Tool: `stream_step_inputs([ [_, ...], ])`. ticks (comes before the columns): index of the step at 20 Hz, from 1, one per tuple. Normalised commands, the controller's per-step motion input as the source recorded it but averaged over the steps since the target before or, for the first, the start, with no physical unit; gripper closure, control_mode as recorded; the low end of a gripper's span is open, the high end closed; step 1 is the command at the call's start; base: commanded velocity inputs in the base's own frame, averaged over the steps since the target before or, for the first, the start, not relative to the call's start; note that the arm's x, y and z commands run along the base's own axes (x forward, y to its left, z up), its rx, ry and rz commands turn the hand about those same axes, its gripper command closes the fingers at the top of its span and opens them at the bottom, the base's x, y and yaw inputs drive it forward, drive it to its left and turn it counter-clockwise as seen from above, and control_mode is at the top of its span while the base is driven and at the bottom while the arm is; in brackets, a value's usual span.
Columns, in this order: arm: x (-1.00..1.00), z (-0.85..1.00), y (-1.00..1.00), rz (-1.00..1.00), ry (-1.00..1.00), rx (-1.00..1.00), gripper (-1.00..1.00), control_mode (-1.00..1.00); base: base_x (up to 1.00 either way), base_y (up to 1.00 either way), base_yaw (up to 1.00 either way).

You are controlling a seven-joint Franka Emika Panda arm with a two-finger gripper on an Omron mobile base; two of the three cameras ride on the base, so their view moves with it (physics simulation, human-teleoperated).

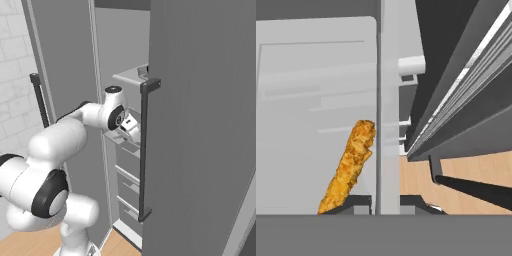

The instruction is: Take the meat container that has the shrimp and place it on the second highest rack of the freezer. Then take the vegetable container that has the sweet potato and eggplant and place it on the highest rack of the freezer.

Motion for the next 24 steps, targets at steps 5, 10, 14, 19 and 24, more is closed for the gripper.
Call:
stream_step_inputs([
  [5, 0.4, -0.24, 0.0, 0.0, 0.0, 0.0, 1.0, -1.0, 0.0, 0.0, 0.0],
  [10, 0.59, -0.15, -0.11, 0.0, 0.0, 0.0, 1.0, -1.0, 0.0, 0.0, 0.0],
  [14, 0.77, -0.06, -0.07, 0.0, 0.0, 0.0, 1.0, -1.0, 0.0, 0.0, 0.0],
  [19, 0.54, -0.16, -0.21, 0.0, 0.0, 0.0, 1.0, -1.0, 0.0, 0.0, 0.0],
  [24, 0.32, -0.23, -0.22, 0.0, 0.0, 0.0, 1.0, -1.0, 0.0, 0.0, 0.0],
])
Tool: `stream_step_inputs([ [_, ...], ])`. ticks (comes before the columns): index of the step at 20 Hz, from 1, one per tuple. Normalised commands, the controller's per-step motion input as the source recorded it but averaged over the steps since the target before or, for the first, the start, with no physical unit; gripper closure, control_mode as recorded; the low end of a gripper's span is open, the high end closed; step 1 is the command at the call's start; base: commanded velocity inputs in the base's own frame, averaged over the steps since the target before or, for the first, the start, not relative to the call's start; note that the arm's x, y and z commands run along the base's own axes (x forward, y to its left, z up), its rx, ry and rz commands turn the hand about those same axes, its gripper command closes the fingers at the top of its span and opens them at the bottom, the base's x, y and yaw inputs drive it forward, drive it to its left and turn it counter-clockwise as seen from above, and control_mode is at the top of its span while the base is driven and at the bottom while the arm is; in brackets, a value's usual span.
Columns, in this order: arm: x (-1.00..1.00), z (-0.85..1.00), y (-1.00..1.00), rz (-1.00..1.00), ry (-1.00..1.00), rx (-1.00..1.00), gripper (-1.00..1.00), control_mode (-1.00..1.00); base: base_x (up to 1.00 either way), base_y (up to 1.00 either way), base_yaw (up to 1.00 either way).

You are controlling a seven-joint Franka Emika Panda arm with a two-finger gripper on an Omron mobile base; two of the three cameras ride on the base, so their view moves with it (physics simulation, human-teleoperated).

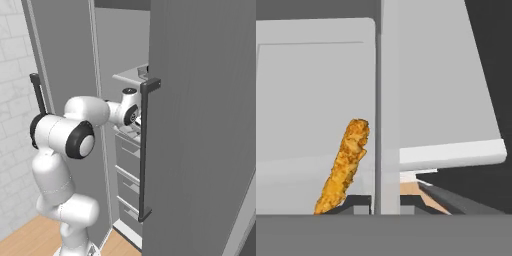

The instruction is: Take the meat container that has the shrimp and place it on the second highest rack of the freezer. Then take the vegetable container that has the sweet potato and eggplant and place it on the highest rack of the freezer.

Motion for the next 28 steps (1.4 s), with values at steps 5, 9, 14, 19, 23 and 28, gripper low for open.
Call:
stream_step_inputs([
  [5, 0.34, -0.39, -0.03, 0.0, 0.0, -0.01, 1.0, -1.0, 0.0, 0.0, 0.0],
  [9, 0.35, -0.32, -0.09, 0.0, 0.0, 0.0, 1.0, -1.0, 0.0, 0.0, 0.0],
  [14, 0.59, -0.04, -0.14, 0.0, 0.0, 0.0, 1.0, -1.0, 0.0, 0.0, 0.0],
  [19, 0.36, -0.24, -0.13, 0.0, 0.0, 0.0, 1.0, -1.0, 0.0, 0.0, 0.0],
  [23, 0.1, -0.34, 0.0, 0.0, -0.08, -0.05, -1.0, -1.0, 0.0, 0.0, 0.0],
  [28, 0.0, -0.16, 0.12, 0.0, -0.14, -0.08, -1.0, -1.0, 0.0, 0.0, 0.0],
])
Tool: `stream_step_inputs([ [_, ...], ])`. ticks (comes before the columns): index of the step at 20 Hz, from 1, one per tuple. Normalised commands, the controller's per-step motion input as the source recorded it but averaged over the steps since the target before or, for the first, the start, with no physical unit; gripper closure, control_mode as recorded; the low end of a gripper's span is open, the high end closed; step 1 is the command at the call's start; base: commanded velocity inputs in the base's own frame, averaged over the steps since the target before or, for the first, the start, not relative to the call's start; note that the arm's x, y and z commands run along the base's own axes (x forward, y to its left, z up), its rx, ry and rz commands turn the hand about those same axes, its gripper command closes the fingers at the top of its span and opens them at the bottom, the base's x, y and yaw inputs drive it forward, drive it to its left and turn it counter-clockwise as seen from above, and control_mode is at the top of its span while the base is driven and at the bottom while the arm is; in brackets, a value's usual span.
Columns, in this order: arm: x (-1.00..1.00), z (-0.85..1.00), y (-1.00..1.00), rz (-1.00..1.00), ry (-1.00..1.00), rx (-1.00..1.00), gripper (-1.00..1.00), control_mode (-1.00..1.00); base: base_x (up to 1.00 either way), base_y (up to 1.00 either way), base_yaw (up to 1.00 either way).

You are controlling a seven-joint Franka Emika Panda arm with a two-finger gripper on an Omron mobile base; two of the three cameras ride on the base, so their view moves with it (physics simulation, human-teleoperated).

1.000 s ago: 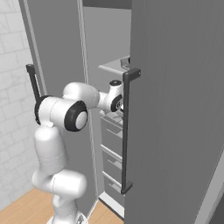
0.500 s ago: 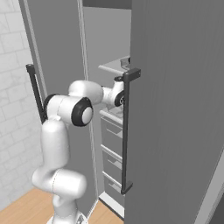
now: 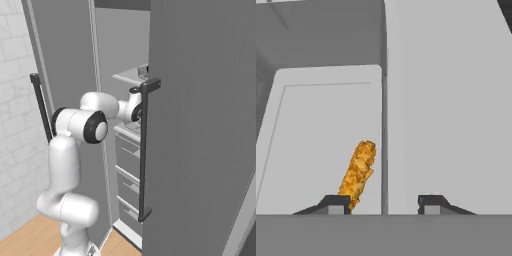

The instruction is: Take the meat container that has the shrimp and place it on the second highest rack of the freezer. Then take the vegetable container that has the sweet potato and eggplant and place it on the highest rack of the freezer.

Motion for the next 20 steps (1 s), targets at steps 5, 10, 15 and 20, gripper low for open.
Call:
stream_step_inputs([
  [5, -0.11, 0.0, 0.09, 0.0, -0.23, -0.03, -1.0, -1.0, 0.0, 0.0, 0.0],
  [10, -0.22, 0.09, 0.01, 0.0, -0.3, -0.02, -1.0, -1.0, 0.0, 0.0, 0.0],
  [15, -0.48, 0.61, 0.21, 0.0, -0.32, -0.04, -1.0, -1.0, 0.0, 0.0, 0.0],
  [20, -0.39, 1.0, 0.25, 0.03, 0.0, 0.0, -1.0, -1.0, 0.0, 0.0, 0.0],
])
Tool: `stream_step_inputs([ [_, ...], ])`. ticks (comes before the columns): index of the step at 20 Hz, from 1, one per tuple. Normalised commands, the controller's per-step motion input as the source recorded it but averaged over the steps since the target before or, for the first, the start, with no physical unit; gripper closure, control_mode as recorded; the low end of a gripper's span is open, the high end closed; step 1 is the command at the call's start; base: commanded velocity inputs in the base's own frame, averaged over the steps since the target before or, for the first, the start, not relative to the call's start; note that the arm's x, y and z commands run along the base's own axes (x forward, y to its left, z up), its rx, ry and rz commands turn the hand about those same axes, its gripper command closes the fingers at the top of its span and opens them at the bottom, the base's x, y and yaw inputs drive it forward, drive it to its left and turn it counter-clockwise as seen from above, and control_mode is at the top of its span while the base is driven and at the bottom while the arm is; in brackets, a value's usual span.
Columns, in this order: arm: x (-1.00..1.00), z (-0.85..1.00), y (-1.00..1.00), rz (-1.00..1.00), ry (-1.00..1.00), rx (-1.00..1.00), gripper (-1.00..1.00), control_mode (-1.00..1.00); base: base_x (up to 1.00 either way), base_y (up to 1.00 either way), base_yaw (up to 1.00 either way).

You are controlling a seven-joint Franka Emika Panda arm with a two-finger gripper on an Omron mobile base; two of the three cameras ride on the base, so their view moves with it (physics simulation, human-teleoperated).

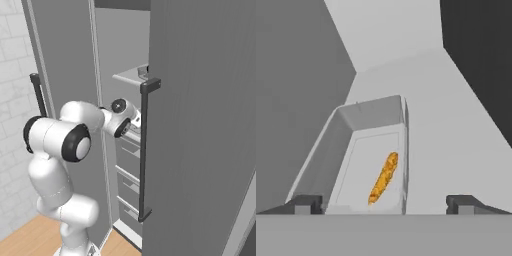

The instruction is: Take the meat container that has the shrimp and place it on the second highest rack of the freezer. Then take the vegetable container that has the sweet potato and eggplant and place it on the highest rack of the freezer.

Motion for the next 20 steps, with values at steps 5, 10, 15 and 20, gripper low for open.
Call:
stream_step_inputs([
  [5, -0.53, 1.0, 0.46, 0.04, 0.04, 0.0, -1.0, -1.0, 0.0, 0.0, 0.0],
  [10, -0.8, 0.99, 0.39, 0.0, 0.1, 0.0, -1.0, -1.0, 0.0, 0.0, 0.0],
  [15, -0.98, 0.72, 0.4, 0.0, 0.19, 0.0, -1.0, -1.0, 0.0, 0.0, 0.0],
  [20, -1.0, 0.5, 0.03, 0.08, 0.07, 0.0, -1.0, -1.0, 0.0, 0.0, 0.0],
])
